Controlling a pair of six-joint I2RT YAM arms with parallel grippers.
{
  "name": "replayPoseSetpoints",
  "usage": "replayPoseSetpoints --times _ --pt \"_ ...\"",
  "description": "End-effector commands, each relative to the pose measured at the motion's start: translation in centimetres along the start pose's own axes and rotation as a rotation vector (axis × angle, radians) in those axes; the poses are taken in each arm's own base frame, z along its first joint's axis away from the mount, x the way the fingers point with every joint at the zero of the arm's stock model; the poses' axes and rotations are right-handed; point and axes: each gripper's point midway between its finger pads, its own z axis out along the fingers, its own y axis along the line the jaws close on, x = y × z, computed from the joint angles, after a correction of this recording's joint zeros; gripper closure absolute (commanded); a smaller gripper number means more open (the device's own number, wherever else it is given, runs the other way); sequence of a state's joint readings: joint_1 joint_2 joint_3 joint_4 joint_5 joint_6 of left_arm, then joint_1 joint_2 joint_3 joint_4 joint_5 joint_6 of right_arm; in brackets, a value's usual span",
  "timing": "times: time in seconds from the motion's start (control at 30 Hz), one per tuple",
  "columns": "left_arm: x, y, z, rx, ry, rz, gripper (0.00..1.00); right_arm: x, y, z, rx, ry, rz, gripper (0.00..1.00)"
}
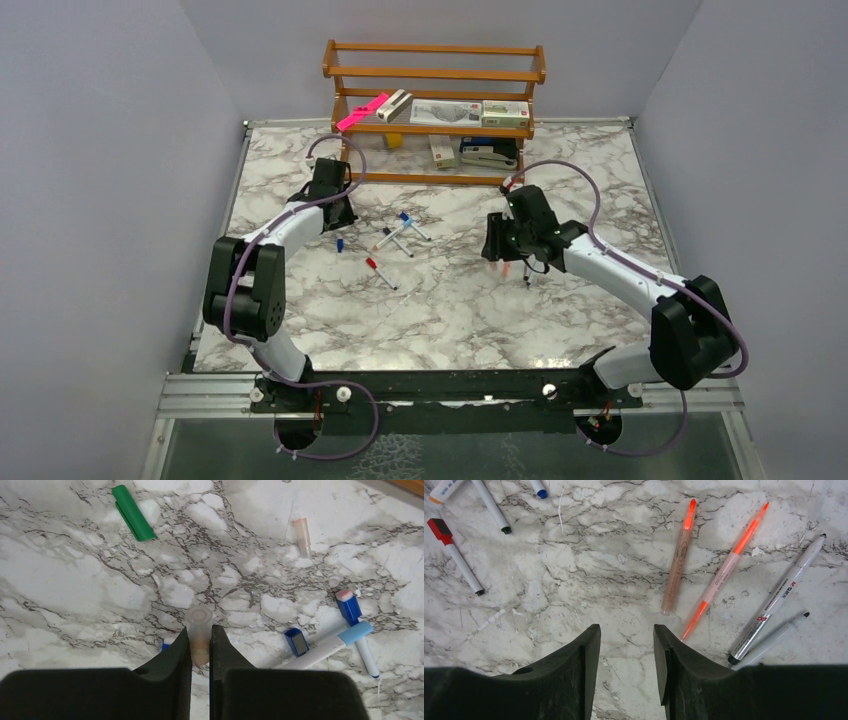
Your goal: Open the pen caps
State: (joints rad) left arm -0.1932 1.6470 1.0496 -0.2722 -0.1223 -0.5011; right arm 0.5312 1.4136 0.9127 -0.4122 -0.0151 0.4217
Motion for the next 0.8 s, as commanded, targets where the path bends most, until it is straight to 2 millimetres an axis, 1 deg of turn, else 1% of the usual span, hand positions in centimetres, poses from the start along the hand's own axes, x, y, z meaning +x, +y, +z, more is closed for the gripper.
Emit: replayPoseSetpoints --times 0.0,0.03,0.07,0.17,0.37,0.57,0.7,0.77 --pt "-0.8 1.3 0.8 -0.080 -0.005 0.025 0.93 -0.6 1.6 -1.3 -0.078 -0.045 -0.005 0.56" --pt "-1.1 1.2 0.8 -0.080 -0.010 0.026 0.93 -0.7 1.6 -1.5 -0.081 -0.046 -0.006 0.56" --pt "-0.6 1.4 1.4 -0.093 0.009 0.031 0.92 -0.8 1.8 -1.5 -0.085 -0.047 -0.009 0.56" --pt "-0.5 1.7 2.1 -0.113 0.025 0.038 0.91 -1.1 2.0 -1.6 -0.096 -0.047 -0.015 0.56" --pt "-0.2 1.9 2.4 -0.121 0.041 0.043 0.88 -1.0 2.3 -1.5 -0.114 -0.044 -0.017 0.56" --pt "0.0 2.1 2.5 -0.128 0.051 0.042 0.78 -0.9 2.6 -1.4 -0.129 -0.037 -0.018 0.56" --pt "0.0 2.0 2.3 -0.123 0.053 0.037 0.70 -0.7 2.6 -1.3 -0.132 -0.033 -0.020 0.56" --pt "-0.1 1.9 2.1 -0.116 0.049 0.034 0.68 -0.6 2.6 -1.2 -0.133 -0.030 -0.020 0.56"
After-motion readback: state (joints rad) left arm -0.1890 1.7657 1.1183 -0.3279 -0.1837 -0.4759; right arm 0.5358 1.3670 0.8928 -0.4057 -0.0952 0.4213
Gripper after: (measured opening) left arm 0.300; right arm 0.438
